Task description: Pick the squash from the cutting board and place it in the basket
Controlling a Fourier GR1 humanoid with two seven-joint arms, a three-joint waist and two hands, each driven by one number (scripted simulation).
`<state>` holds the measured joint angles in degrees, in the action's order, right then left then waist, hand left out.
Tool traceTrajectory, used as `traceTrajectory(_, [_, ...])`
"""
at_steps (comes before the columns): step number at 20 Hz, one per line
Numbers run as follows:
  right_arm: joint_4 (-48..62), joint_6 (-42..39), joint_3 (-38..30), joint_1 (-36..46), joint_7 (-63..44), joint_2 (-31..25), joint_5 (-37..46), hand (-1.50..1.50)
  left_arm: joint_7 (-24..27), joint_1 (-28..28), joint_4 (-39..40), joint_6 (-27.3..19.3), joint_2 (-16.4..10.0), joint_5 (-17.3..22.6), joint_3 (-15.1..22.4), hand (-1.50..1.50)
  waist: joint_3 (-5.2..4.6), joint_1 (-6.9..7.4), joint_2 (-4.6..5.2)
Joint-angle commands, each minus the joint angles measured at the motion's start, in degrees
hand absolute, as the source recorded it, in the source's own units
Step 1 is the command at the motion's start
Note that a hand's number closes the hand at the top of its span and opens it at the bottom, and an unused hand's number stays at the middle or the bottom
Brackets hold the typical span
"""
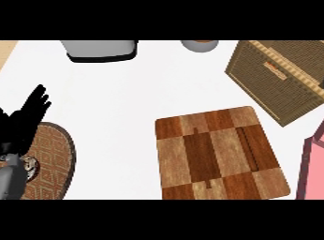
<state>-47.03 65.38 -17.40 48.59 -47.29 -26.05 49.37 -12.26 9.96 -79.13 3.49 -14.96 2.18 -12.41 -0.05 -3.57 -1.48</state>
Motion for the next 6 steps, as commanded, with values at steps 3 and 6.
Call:
traceTrajectory(3, [-20.3, -8.5, 3.6, -16.4, -0.2, 2.0, -8.0, -1.5, 0.7, -1.7, -0.5, -0.2, 0.1, 0.2, -0.6, 0.0, 0.0, -1.62, -0.34])
traceTrajectory(6, [-30.1, -11.9, 4.5, -25.6, -0.9, -0.1, -10.8, -1.5, 0.1, -3.1, -2.3, 1.2, -1.3, 1.4, -1.6, 0.0, -0.03, -1.92, -0.49])
